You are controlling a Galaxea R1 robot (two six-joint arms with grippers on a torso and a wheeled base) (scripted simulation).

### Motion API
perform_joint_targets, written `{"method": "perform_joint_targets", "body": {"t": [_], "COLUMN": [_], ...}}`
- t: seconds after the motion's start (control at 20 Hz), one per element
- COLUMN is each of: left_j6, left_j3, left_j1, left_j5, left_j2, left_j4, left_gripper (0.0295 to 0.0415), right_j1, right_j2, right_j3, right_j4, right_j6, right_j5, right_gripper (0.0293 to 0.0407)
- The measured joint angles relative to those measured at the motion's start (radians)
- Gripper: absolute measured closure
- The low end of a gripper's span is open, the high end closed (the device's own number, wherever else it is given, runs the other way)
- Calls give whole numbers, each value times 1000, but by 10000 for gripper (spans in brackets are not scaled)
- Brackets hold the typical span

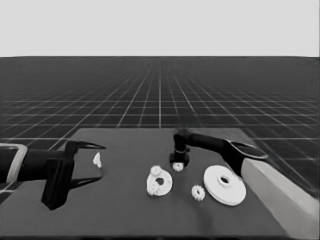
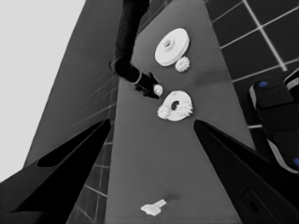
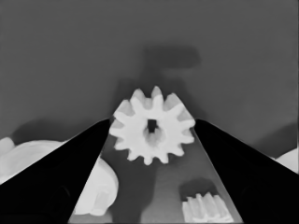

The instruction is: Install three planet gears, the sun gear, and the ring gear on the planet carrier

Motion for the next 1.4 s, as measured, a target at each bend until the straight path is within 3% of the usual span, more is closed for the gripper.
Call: {"method": "perform_joint_targets", "body": {"t": [0.2, 0.3, 0.7, 0.75, 0.85, 1.2, 1.3, 1.4], "left_j6": [0, 0, 0, 0, 0, 0, 0, 0], "left_j3": [0, 0, 0, 0, 0, 0, 0, 0], "left_j1": [0, 0, 0, 0, 0, 0, 0, 0], "left_j5": [0, 0, 0, 0, 0, 0, 0, 0], "left_j2": [0, 0, 0, 0, 0, 0, 0, 0], "left_j4": [0, 0, 0, 0, 0, 0, 0, 0], "left_gripper": [326, 326, 326, 326, 326, 326, 326, 326], "right_j1": [-3, -3, -3, 51, 130, 165, 147, 139], "right_j2": [5, 6, 6, -43, -66, -69, -119, -106], "right_j3": [-11, -13, -14, 108, 169, 179, 511, 585], "right_j4": [-1, -2, -2, 35, 87, 118, 80, 70], "right_j6": [-7, -7, -8, 55, 86, 90, 375, 457], "right_j5": [3, 5, 5, -54, -98, -117, -147, -160], "right_gripper": [318, 386, 388, 388, 388, 388, 388, 388]}}
